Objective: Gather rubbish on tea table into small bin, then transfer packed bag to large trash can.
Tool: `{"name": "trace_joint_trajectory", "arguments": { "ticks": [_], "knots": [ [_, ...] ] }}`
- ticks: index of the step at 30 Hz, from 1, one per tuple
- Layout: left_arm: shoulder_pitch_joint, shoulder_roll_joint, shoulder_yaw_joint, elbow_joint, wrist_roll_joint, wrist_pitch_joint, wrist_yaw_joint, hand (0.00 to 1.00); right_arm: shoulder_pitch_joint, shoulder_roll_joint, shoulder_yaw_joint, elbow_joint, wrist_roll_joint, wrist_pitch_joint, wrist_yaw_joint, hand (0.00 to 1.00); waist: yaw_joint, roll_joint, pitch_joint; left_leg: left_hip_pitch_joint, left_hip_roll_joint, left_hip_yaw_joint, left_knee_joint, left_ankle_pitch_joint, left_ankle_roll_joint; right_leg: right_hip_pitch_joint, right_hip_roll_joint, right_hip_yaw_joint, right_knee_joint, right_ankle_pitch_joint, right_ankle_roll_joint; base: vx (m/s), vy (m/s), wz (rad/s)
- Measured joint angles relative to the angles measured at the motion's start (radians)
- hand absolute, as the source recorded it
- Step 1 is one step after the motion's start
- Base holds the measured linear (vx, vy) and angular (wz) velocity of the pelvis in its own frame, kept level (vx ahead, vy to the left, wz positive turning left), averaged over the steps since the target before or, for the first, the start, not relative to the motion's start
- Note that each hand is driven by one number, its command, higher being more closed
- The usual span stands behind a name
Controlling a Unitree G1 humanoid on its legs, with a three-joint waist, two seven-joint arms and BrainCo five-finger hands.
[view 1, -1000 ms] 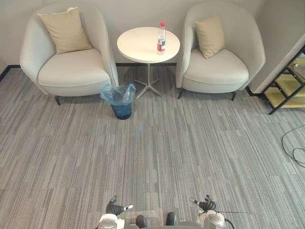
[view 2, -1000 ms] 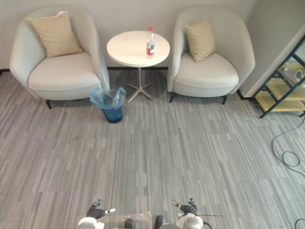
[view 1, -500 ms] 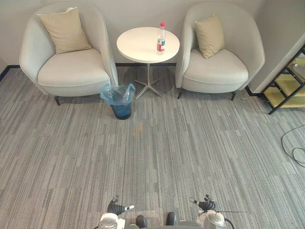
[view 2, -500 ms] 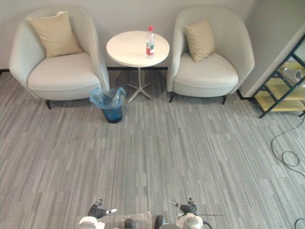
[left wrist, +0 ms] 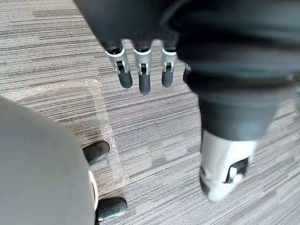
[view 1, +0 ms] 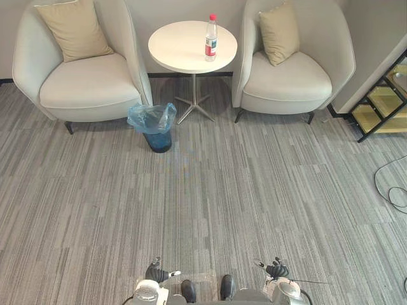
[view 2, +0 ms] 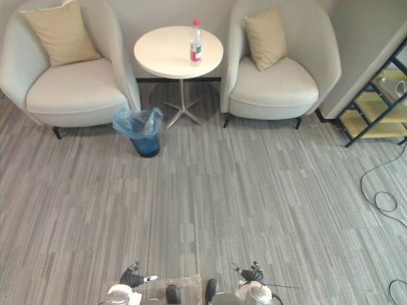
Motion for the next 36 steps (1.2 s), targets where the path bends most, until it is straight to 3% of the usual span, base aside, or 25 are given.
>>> {"name": "trace_joint_trajectory", "arguments": {
  "ticks": [1, 2, 3, 4, 6, 8, 11, 12, 13, 14, 16, 19, 20, 21, 23, 25, 27, 29, 30, 31, 32, 33, 34, 36],
  "knots": [
    [-0.001, 0.002, 0.005, -0.012, -0.001, 0.000, -0.001, 0.00, 0.009, 0.006, 0.001, -0.008, 0.015, -0.001, 0.004, 0.00, -0.001, -0.018, 0.007, -0.056, 0.012, 0.013, 0.157, -0.021, -0.027, -0.011, -0.017, 0.007, 0.043, -0.040, -0.009, 0.06, -0.079, 0.10],
    [-0.001, 0.003, 0.006, -0.023, -0.002, 0.000, 0.000, 0.00, 0.013, 0.006, 0.000, -0.008, 0.016, -0.001, 0.006, 0.00, 0.000, -0.023, 0.008, -0.084, 0.018, 0.017, 0.221, -0.023, -0.030, -0.011, -0.022, 0.009, 0.058, -0.049, -0.010, 0.17, -0.147, -0.02],
    [-0.001, 0.000, 0.013, -0.058, -0.009, 0.000, 0.001, 0.00, 0.026, 0.004, -0.002, -0.012, 0.026, -0.002, 0.007, 0.00, 0.005, -0.018, 0.018, -0.176, 0.058, 0.026, 0.456, -0.020, -0.035, 0.008, -0.030, 0.012, 0.089, -0.070, -0.023, 0.20, -0.121, -0.20],
    [-0.002, -0.007, 0.036, -0.067, -0.013, -0.002, 0.001, 0.00, 0.028, 0.001, -0.003, -0.013, 0.035, -0.002, 0.006, 0.00, 0.009, -0.006, 0.030, -0.218, 0.089, 0.036, 0.558, -0.043, -0.050, 0.026, -0.025, 0.016, 0.091, -0.078, -0.035, 0.23, -0.087, -0.26],
    [-0.008, -0.028, 0.047, -0.071, -0.028, -0.001, 0.003, 0.00, 0.036, -0.007, -0.024, -0.025, 0.057, -0.002, 0.002, 0.00, 0.007, 0.017, 0.045, -0.268, 0.126, 0.036, 0.622, -0.090, -0.059, 0.067, -0.025, 0.034, 0.095, -0.102, -0.038, 0.26, 0.008, -0.24],
    [-0.012, -0.036, 0.051, -0.080, -0.038, -0.003, 0.004, 0.00, 0.041, -0.009, -0.028, -0.027, 0.058, -0.001, -0.001, 0.00, 0.009, 0.020, 0.047, -0.297, 0.129, 0.029, 0.598, -0.097, -0.059, 0.085, -0.031, 0.048, 0.086, -0.114, -0.036, 0.27, 0.053, -0.25],
    [-0.018, -0.044, 0.062, -0.091, -0.052, -0.004, 0.003, 0.00, 0.029, -0.012, -0.027, -0.028, 0.058, -0.001, -0.005, 0.00, 0.015, 0.016, 0.048, -0.347, 0.062, -0.004, 0.366, -0.053, -0.028, 0.101, -0.070, 0.094, 0.077, -0.146, -0.010, 0.26, 0.127, -0.40],
    [-0.018, -0.047, 0.066, -0.092, -0.055, -0.003, 0.003, 0.00, 0.026, -0.013, -0.026, -0.027, 0.055, -0.001, -0.005, 0.00, 0.017, 0.017, 0.048, -0.351, 0.034, -0.023, 0.254, -0.003, -0.031, 0.112, -0.080, 0.108, 0.061, -0.152, 0.003, 0.27, 0.194, -0.53],
    [-0.018, -0.046, 0.067, -0.092, -0.056, -0.004, 0.004, 0.00, 0.027, -0.016, -0.023, -0.019, 0.053, 0.001, -0.006, 0.00, 0.027, 0.016, 0.048, -0.331, 0.014, -0.049, 0.159, 0.119, -0.012, 0.126, -0.088, 0.141, 0.043, -0.162, 0.022, 0.44, 0.258, -0.76],
    [-0.026, -0.039, 0.073, -0.089, -0.056, -0.004, 0.004, 0.00, 0.018, -0.008, -0.008, -0.003, 0.052, 0.011, -0.006, 0.00, 0.038, -0.005, 0.041, -0.317, -0.006, -0.019, 0.153, 0.107, 0.019, 0.124, -0.106, 0.182, 0.030, -0.156, 0.022, 0.38, 0.211, -0.66],
    [-0.031, -0.038, 0.088, -0.084, -0.057, -0.003, 0.002, 0.00, 0.018, -0.005, -0.001, -0.005, 0.051, 0.014, -0.003, 0.00, 0.040, -0.019, 0.042, -0.334, -0.008, -0.008, 0.229, 0.041, 0.047, 0.109, -0.121, 0.216, 0.062, -0.128, 0.041, 0.38, 0.183, -0.34],
    [-0.030, -0.040, 0.115, -0.074, -0.056, -0.001, 0.003, 0.00, 0.022, -0.006, -0.005, -0.008, 0.039, 0.016, -0.001, 0.00, 0.050, -0.031, 0.035, -0.258, -0.018, 0.048, 0.238, -0.026, 0.077, 0.014, -0.146, 0.292, 0.350, -0.129, 0.074, 0.53, 0.231, -0.45],
    [-0.021, -0.038, 0.110, -0.065, -0.056, 0.002, 0.003, 0.00, 0.018, -0.005, 0.001, -0.013, 0.012, 0.016, 0.004, 0.00, 0.043, -0.033, 0.034, -0.193, -0.034, 0.052, 0.200, -0.045, 0.085, -0.077, -0.164, 0.304, 0.583, -0.072, 0.167, 0.41, 0.150, -0.33],
    [-0.019, -0.038, 0.108, -0.064, -0.057, 0.004, 0.003, 0.00, 0.018, -0.006, 0.001, -0.014, 0.011, 0.015, 0.006, 0.00, 0.039, -0.033, 0.034, -0.169, -0.039, 0.051, 0.188, -0.054, 0.087, -0.105, -0.167, 0.305, 0.660, -0.067, 0.183, 0.40, 0.111, -0.12],
    [-0.016, -0.042, 0.080, -0.061, -0.057, 0.009, 0.004, 0.00, 0.027, -0.012, 0.001, -0.034, 0.011, 0.019, 0.008, 0.00, 0.029, -0.032, 0.036, -0.048, -0.051, 0.033, 0.131, -0.065, 0.092, -0.223, -0.179, 0.234, 0.919, -0.098, 0.148, 0.38, 0.050, 0.07],
    [-0.014, -0.046, 0.081, -0.056, -0.057, 0.009, 0.005, 0.00, 0.034, -0.014, 0.009, -0.058, 0.010, 0.017, 0.010, 0.00, 0.030, -0.025, 0.040, 0.026, -0.042, 0.016, 0.089, -0.064, 0.092, -0.272, -0.179, 0.172, 0.954, -0.133, 0.098, 0.38, -0.037, 0.06],
    [-0.014, -0.050, 0.077, -0.046, -0.057, 0.009, 0.004, 0.00, 0.034, -0.016, 0.008, -0.082, 0.010, 0.013, 0.011, 0.00, 0.013, -0.011, 0.048, 0.109, -0.010, -0.004, 0.064, -0.064, 0.092, -0.338, -0.169, 0.094, 0.865, -0.187, 0.052, 0.45, -0.163, 0.27],
    [-0.014, -0.053, 0.077, -0.044, -0.057, 0.008, 0.004, 0.00, 0.036, -0.013, 0.009, -0.096, 0.011, 0.013, 0.012, 0.00, 0.004, -0.010, 0.048, 0.144, 0.018, -0.021, 0.070, -0.065, 0.091, -0.388, -0.146, 0.088, 0.743, -0.191, 0.044, 0.39, -0.241, 0.35],
    [-0.007, -0.061, 0.078, -0.043, -0.056, 0.007, 0.004, 0.00, 0.039, -0.013, 0.010, -0.105, 0.011, 0.012, 0.014, 0.00, 0.000, -0.015, 0.044, 0.173, 0.036, -0.041, 0.075, -0.077, 0.070, -0.417, -0.123, 0.107, 0.543, -0.115, 0.042, 0.33, -0.238, 0.39],
    [-0.005, -0.062, 0.078, -0.043, -0.056, 0.006, 0.004, 0.00, 0.046, -0.012, 0.012, -0.108, 0.011, 0.012, 0.014, 0.00, -0.001, -0.022, 0.040, 0.180, 0.028, -0.051, 0.080, -0.091, 0.044, -0.413, -0.121, 0.114, 0.457, -0.039, 0.037, 0.60, -0.406, 0.41],
    [-0.009, -0.077, 0.088, -0.027, -0.057, 0.005, 0.005, 0.00, 0.049, -0.012, 0.003, -0.107, 0.019, 0.009, 0.021, 0.00, 0.001, -0.024, 0.038, 0.211, 0.044, -0.085, 0.083, -0.129, -0.017, -0.426, -0.114, 0.127, 0.448, 0.043, 0.000, 0.27, -0.168, 0.16],
    [-0.010, -0.085, 0.095, -0.022, -0.056, 0.005, 0.005, 0.00, 0.042, -0.023, 0.005, -0.105, 0.011, 0.009, 0.020, 0.00, 0.006, -0.003, 0.032, 0.210, 0.064, -0.088, 0.083, -0.131, -0.023, -0.433, -0.104, 0.122, 0.469, 0.032, -0.010, 0.41, -0.259, 0.16],
    [-0.011, -0.108, 0.096, -0.019, -0.055, 0.001, 0.003, 0.00, 0.041, -0.040, 0.007, -0.103, 0.011, 0.010, 0.023, 0.00, 0.001, 0.022, 0.017, 0.200, 0.080, -0.108, 0.094, -0.119, -0.037, -0.434, -0.093, 0.109, 0.484, -0.026, -0.010, 0.30, -0.197, 0.16],
    [-0.016, -0.141, 0.117, -0.016, -0.055, 0.000, 0.003, 0.00, 0.041, -0.042, -0.009, -0.100, 0.015, 0.009, 0.025, 0.00, -0.006, 0.044, 0.017, 0.175, 0.109, -0.119, 0.159, -0.105, -0.059, -0.418, -0.085, 0.080, 0.497, -0.070, -0.023, 0.44, -0.306, 0.38]
  ]
}}
